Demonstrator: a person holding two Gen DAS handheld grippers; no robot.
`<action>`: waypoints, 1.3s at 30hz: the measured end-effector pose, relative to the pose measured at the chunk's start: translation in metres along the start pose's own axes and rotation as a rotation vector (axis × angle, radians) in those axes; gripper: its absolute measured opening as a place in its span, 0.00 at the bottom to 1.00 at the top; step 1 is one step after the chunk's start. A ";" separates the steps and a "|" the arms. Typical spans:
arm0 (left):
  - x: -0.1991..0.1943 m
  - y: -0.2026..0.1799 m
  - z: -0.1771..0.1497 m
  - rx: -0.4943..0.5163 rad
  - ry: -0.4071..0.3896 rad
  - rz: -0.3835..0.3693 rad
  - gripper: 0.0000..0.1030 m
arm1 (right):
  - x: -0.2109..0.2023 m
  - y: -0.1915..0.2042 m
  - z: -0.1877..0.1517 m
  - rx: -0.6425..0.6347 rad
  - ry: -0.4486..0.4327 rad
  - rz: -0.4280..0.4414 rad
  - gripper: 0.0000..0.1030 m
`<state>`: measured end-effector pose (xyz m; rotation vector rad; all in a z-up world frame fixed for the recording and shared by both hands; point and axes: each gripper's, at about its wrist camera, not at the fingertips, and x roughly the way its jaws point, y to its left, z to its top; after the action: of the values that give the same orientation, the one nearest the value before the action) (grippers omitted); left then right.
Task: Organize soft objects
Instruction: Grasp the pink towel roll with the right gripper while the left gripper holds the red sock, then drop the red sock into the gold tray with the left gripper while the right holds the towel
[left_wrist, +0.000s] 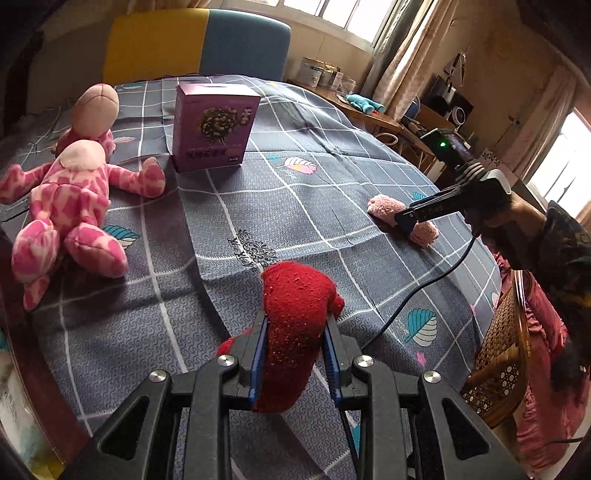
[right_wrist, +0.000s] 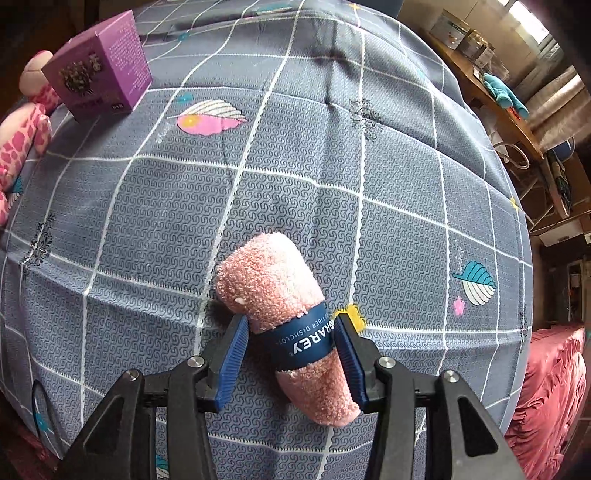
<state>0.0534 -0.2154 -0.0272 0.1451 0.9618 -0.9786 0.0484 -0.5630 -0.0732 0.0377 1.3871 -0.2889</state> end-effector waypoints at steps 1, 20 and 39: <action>-0.004 0.000 -0.001 -0.001 -0.005 0.000 0.27 | 0.003 -0.001 0.001 0.006 0.003 -0.011 0.47; -0.055 0.022 -0.017 -0.097 -0.094 0.125 0.27 | -0.063 0.122 -0.029 0.061 -0.209 0.319 0.35; -0.128 0.065 -0.049 -0.206 -0.213 0.376 0.27 | -0.013 0.200 -0.043 -0.077 -0.239 0.207 0.50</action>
<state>0.0466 -0.0712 0.0200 0.0442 0.7964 -0.5342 0.0503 -0.3592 -0.0975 0.0799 1.1450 -0.0641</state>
